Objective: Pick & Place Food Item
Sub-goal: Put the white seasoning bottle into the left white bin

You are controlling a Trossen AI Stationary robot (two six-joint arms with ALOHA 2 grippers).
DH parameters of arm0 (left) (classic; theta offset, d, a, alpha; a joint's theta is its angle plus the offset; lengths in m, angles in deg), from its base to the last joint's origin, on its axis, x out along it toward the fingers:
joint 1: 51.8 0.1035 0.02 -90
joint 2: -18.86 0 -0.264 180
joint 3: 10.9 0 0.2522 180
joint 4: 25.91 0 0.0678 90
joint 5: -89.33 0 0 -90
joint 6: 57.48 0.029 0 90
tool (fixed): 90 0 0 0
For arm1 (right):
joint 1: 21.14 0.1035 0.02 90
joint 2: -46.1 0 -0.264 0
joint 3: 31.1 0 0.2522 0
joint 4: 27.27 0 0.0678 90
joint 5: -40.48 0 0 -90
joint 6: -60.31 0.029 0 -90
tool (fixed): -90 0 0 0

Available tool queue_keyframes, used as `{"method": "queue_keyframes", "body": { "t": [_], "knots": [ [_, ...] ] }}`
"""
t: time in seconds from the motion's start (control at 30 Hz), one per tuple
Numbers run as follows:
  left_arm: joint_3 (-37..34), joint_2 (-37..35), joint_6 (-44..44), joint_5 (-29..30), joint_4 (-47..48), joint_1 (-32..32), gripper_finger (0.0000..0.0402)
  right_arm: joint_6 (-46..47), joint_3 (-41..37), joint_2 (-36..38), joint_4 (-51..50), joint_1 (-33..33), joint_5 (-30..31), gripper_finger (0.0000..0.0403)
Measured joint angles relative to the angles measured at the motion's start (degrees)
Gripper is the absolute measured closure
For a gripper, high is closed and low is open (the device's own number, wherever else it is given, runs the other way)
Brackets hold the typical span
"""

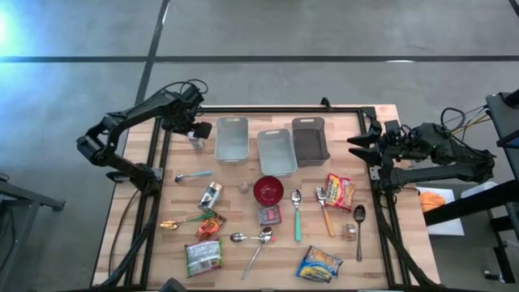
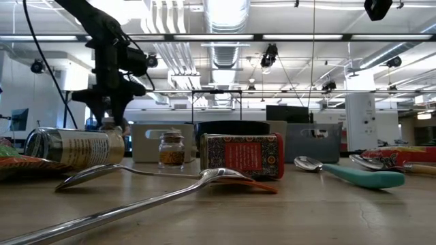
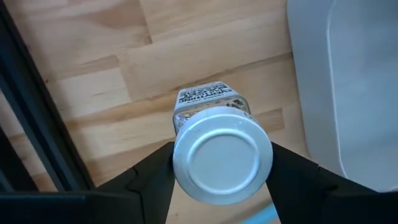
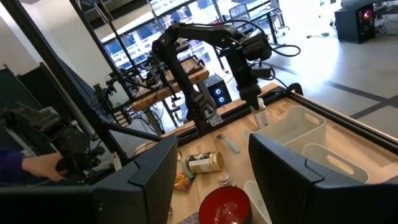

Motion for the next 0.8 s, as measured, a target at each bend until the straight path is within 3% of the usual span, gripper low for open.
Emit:
{"method": "queue_keyframes", "body": {
  "t": [0.17, 0.33, 0.8],
  "knots": [
    [0.0, 0.0, 0.0, 0.0, -0.7, 0.0, 0.0179, 0.0, 0.0, 0.0, 0.0, 0.0, 0.0, 0.0207],
    [0.0, 0.0, 0.2, -0.1, -0.6, 0.0, 0.0209, 0.0, 0.0, 0.0, 0.0, 0.0, 0.0, 0.0207],
    [-0.3, -1.5, 1.2, -0.5, 1.6, -0.1, 0.0209, 0.0, 0.0, 0.0, 0.0, 0.0, 0.0, 0.0207]
  ]
}}
